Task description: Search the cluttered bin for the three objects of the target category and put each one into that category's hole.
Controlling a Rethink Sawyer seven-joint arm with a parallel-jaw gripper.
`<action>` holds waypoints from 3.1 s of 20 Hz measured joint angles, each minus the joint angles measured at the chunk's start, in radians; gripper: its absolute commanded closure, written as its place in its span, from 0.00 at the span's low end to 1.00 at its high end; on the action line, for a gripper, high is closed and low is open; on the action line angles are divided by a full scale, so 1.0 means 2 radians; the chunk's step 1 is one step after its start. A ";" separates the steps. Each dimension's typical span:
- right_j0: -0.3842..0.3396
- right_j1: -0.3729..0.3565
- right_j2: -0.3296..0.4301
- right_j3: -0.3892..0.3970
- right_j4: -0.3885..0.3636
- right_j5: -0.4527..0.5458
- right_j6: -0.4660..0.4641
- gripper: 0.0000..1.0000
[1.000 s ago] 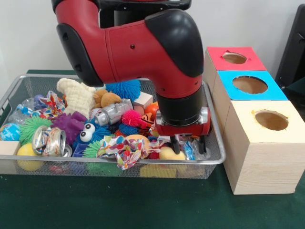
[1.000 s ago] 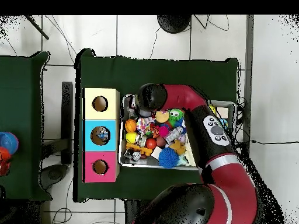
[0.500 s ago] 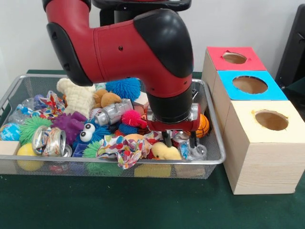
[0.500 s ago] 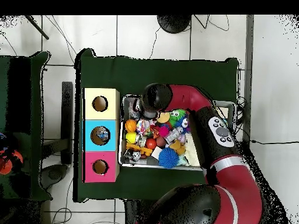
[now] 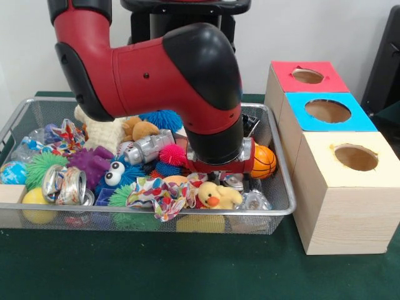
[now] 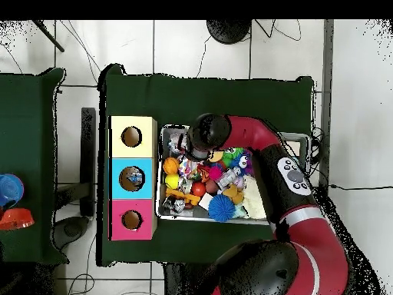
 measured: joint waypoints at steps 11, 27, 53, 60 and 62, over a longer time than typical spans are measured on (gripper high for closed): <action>-0.015 0.010 0.003 0.027 0.024 -0.028 0.000 0.00; 0.006 -0.044 -0.005 0.101 0.078 -0.148 0.005 0.00; 0.195 -0.117 -0.232 0.095 0.114 -0.192 0.060 0.00; 0.230 -0.098 -0.292 0.088 0.129 -0.208 0.077 0.00; 0.235 -0.093 -0.299 0.088 0.134 -0.214 0.082 0.00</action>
